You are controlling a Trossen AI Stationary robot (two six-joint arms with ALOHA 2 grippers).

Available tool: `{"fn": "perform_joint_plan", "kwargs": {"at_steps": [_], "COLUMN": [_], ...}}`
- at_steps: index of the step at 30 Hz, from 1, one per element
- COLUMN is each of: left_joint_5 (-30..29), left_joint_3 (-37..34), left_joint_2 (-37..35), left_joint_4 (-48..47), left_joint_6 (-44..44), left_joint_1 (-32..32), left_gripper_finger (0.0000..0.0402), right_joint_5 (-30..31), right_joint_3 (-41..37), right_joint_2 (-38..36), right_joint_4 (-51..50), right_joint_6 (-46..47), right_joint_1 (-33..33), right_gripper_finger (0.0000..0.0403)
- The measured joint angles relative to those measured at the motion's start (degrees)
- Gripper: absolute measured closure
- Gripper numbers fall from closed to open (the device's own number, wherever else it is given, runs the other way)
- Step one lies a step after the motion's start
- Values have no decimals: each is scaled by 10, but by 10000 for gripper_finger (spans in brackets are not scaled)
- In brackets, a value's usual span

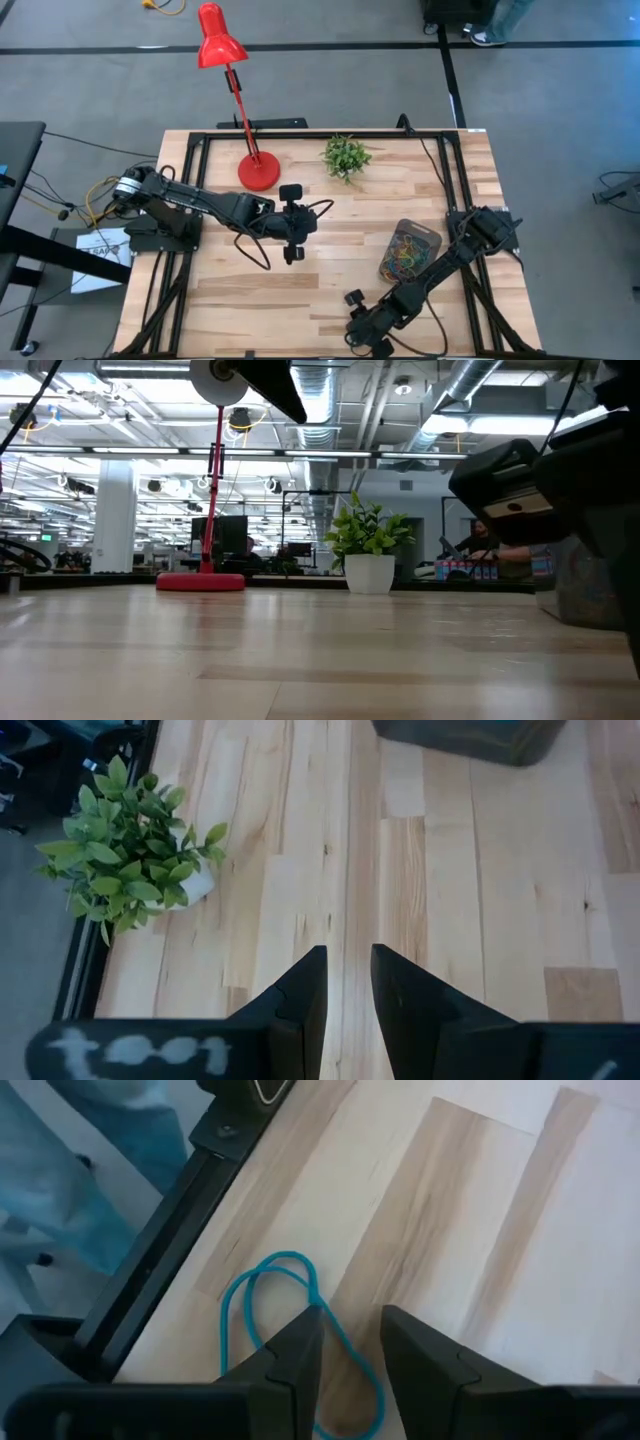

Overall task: Pick and place items into bin
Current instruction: Put the blue rubber band into the black bin

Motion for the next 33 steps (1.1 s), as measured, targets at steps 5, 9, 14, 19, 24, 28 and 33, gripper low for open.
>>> {"fn": "perform_joint_plan", "kwargs": {"at_steps": [5,9,14,19,24,28,33], "left_joint_5": [0,0,0,0,-4,-12,-19], "left_joint_3": [0,0,0,2,16,30,49], "left_joint_2": [0,0,0,0,0,0,0], "left_joint_4": [-8,-10,-10,-15,-13,-12,-14], "left_joint_6": [0,9,17,1,5,19,21], "left_joint_1": [0,0,0,0,3,6,8], "left_gripper_finger": [329,329,329,329,329,329,329], "right_joint_5": [2,-1,-29,-62,-106,-110,-109], "right_joint_3": [-1,-2,12,79,166,211,221], "right_joint_2": [3,1,3,9,-13,-39,-101], "right_joint_4": [1,13,23,-64,-265,-454,-676], "right_joint_6": [-15,-29,-25,-24,-24,21,139], "right_joint_1": [4,3,2,-1,-8,-17,-18], "right_gripper_finger": [304,339,395,399,400,400,401]}}
